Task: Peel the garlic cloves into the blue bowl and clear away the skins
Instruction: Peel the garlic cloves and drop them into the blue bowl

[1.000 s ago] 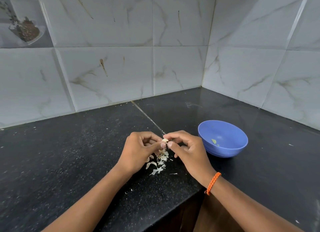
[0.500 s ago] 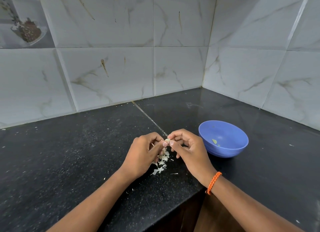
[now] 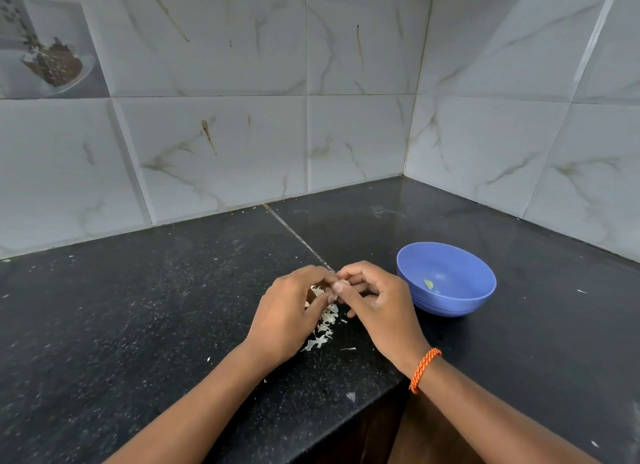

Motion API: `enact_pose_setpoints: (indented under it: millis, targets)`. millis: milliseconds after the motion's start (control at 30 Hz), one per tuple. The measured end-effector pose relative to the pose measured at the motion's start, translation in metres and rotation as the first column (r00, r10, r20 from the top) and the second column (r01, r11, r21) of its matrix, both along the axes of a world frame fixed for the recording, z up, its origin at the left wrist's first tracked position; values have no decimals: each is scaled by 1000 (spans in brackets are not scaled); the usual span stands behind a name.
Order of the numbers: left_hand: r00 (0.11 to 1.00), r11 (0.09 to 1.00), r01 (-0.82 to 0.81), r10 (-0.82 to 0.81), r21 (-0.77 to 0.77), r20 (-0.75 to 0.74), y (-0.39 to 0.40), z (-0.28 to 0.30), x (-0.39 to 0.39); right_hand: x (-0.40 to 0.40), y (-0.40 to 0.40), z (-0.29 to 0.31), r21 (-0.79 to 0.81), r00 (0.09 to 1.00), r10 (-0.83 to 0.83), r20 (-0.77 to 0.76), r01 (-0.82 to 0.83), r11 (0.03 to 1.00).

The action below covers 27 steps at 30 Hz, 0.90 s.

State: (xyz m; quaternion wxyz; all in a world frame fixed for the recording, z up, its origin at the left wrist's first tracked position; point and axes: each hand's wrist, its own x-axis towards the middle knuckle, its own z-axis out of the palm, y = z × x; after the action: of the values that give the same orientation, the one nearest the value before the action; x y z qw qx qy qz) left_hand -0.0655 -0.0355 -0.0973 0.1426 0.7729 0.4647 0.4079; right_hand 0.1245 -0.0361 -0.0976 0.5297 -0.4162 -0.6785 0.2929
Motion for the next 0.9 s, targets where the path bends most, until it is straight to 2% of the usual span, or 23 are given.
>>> enact_pose_setpoints:
  millis: [300, 433, 633, 733, 800, 900]
  targets:
    - [996, 995, -91, 91, 45, 5, 2, -2, -8, 2, 3, -3, 15, 996, -43, 81, 42, 999]
    - [991, 989, -131, 129, 60, 38, 4, -2, -12, 6, 4, -3, 99, 976, -157, 153, 143, 985]
    - [987, 987, -156, 154, 36, 50, 7, -6, -16, 8, 4, -4, 233, 847, -226, 481, 125, 964]
    - [986, 987, -161, 159, 18, 50, 5, -6, -15, 8, 5, 3, 238, 728, -189, 659, 37, 971]
    - [985, 986, -167, 167, 8, 40, 4, -5, -13, 8, 6, 14, 230, 688, -162, 707, -7, 973]
    - [985, 986, -164, 164, -4, 46, 5, -4, -13, 13, 11, 39, 303, 700, -229, 676, 19, 953]
